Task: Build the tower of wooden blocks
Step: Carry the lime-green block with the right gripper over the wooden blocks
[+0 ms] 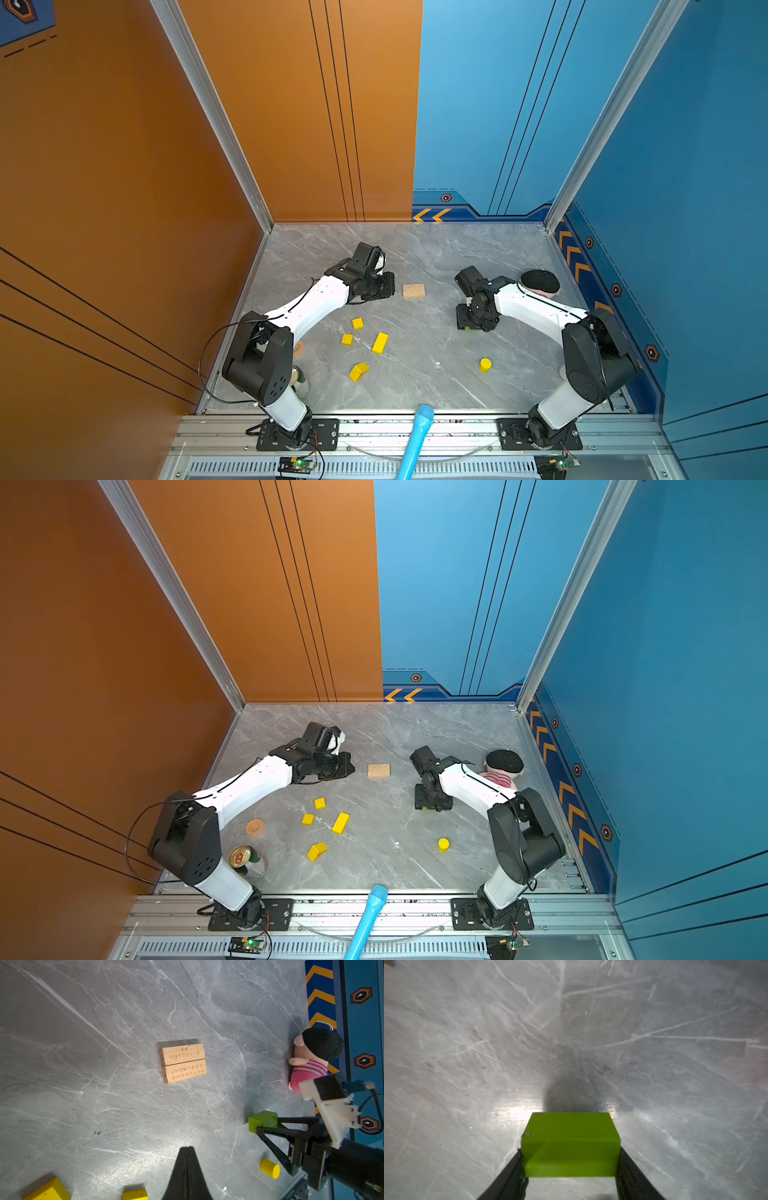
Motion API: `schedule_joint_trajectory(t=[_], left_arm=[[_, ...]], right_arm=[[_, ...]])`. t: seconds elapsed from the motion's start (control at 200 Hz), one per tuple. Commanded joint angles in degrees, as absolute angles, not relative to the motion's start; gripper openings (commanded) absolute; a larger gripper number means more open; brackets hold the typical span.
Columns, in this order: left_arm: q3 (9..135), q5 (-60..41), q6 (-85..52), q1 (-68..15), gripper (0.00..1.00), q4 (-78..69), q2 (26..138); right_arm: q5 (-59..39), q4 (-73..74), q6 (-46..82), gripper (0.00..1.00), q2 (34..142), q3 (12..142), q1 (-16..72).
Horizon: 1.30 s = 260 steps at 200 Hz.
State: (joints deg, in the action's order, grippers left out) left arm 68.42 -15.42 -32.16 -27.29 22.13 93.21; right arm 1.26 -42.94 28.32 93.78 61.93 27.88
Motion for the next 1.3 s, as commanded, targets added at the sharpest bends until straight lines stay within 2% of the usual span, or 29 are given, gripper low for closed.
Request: schedule_joint_trajectory(t=[0.0, 0.626, 1.296], left_arm=[[67.59, -14.61, -30.46, -26.55, 0.06, 23.2, 91.07], [63.13, -15.14, -29.44, -21.65, 0.06, 23.25, 85.66], [60.14, -15.55, -29.14, -19.29, 0.06, 23.19, 82.27]], right_arm=[[2.2, -45.95, 28.83, 0.59, 94.78, 66.41, 28.67], [2.97, -54.71, 29.68, 0.57, 114.98, 99.06, 33.39], [6.93, -59.53, 31.96, 0.52, 129.66, 117.49, 37.26]])
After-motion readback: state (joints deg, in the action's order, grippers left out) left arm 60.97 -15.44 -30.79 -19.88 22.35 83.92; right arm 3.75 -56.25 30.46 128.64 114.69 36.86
